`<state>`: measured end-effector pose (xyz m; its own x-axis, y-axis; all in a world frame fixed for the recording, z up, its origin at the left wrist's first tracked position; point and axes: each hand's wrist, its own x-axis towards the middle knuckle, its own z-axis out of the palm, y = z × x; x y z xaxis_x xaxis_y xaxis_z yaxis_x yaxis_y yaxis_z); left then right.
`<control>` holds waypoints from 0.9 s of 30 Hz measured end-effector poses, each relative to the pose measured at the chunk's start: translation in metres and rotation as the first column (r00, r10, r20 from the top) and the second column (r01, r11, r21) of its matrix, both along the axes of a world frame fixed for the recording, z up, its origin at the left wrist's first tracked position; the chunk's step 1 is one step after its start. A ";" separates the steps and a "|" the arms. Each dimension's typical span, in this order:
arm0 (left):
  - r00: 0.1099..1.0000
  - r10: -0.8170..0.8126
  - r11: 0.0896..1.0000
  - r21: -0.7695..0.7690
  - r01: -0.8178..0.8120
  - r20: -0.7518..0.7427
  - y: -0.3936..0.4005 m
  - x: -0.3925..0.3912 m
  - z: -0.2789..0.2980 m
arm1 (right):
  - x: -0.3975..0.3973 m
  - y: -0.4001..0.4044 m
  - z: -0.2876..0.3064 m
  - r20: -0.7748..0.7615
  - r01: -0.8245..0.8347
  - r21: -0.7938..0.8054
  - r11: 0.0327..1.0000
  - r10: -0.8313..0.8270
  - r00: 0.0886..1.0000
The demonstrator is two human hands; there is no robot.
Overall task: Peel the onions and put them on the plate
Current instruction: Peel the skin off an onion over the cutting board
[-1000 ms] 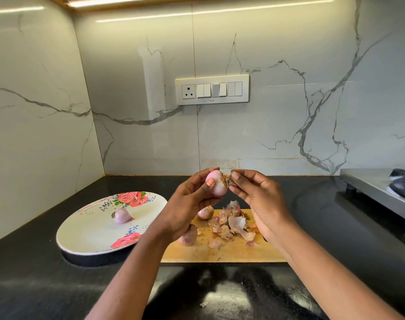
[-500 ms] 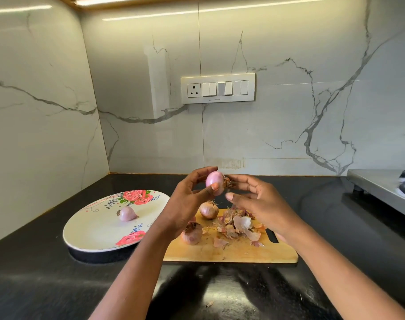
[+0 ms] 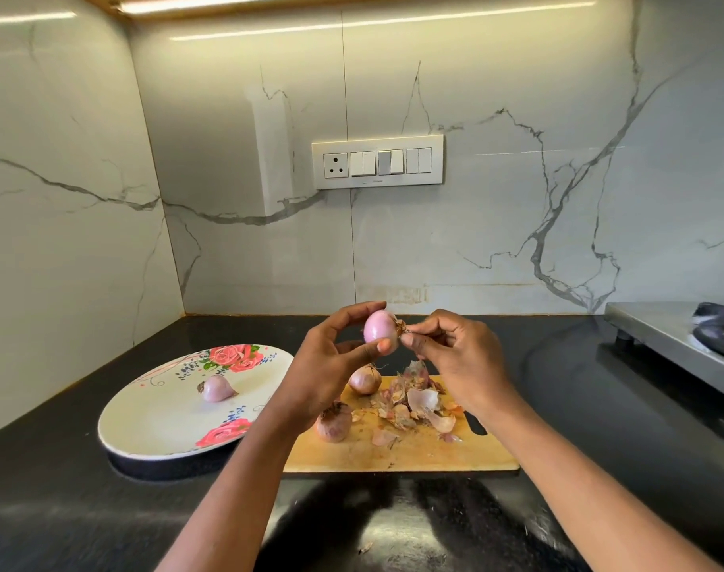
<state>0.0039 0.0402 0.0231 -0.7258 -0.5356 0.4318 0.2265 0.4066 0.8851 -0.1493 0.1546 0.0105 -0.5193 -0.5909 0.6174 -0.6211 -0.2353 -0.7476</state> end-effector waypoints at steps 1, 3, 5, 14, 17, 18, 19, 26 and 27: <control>1.000 0.016 1.000 -0.016 -0.016 -0.007 0.001 -0.001 -0.001 | 0.001 -0.001 0.000 -0.030 0.030 0.001 1.000 -0.030 0.999; 0.999 0.048 0.998 -0.042 -0.049 -0.015 0.003 -0.003 -0.002 | 0.003 -0.003 -0.001 -0.078 0.098 0.003 0.995 -0.097 0.992; 0.997 0.073 0.996 -0.055 -0.074 -0.023 0.004 -0.005 -0.004 | 0.006 -0.005 -0.003 -0.101 0.151 -0.002 0.989 -0.150 0.983; 0.977 0.208 0.971 -0.112 -0.212 -0.048 0.002 -0.012 -0.011 | 0.008 -0.005 -0.001 -0.002 0.207 0.083 0.975 -0.207 0.978; 0.979 0.205 0.969 -0.137 -0.204 -0.004 -0.001 -0.013 -0.013 | 0.004 -0.002 -0.004 -0.004 0.139 0.194 0.971 -0.141 0.990; 0.979 0.203 0.969 -0.142 -0.201 0.003 -0.001 -0.014 -0.014 | 0.003 -0.002 -0.004 -0.009 0.125 0.209 0.970 -0.126 0.992; 0.978 0.209 0.967 -0.148 -0.207 0.003 -0.001 -0.014 -0.014 | 0.003 -0.001 -0.004 -0.009 0.116 0.211 0.971 -0.116 0.993; 0.913 0.405 0.914 -0.013 -0.406 -0.049 -0.020 0.001 -0.005 | 0.001 0.004 -0.002 -0.121 0.114 0.350 0.930 -0.075 0.990; 0.927 0.372 0.928 0.007 -0.373 -0.044 -0.018 0.001 -0.004 | 0.001 0.005 -0.003 -0.157 0.114 0.405 0.907 -0.054 0.986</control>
